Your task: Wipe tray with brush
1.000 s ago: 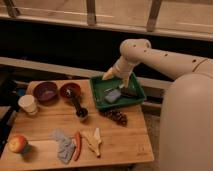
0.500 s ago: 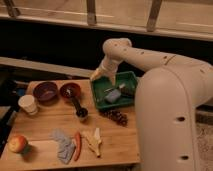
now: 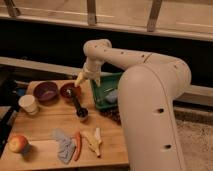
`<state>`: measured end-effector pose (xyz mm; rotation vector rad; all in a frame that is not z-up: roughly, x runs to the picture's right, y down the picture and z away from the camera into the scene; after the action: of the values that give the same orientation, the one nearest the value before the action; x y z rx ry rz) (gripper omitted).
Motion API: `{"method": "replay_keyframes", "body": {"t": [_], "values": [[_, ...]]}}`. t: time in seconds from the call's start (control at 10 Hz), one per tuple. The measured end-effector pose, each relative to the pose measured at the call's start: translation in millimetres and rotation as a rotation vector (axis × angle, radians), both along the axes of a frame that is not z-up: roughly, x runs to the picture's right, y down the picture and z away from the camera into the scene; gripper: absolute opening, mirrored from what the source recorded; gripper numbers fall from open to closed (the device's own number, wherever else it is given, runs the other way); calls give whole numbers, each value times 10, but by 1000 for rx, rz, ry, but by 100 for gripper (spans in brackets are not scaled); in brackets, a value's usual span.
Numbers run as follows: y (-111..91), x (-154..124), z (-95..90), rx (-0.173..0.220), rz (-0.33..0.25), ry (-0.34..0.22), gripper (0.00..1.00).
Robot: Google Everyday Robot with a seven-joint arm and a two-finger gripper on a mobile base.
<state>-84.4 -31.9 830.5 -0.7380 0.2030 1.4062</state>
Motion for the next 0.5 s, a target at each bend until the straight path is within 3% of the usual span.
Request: {"method": "replay_keyframes", "body": {"t": [0.5], "values": [[30,-117,63,13,-22,-7,80]]}}
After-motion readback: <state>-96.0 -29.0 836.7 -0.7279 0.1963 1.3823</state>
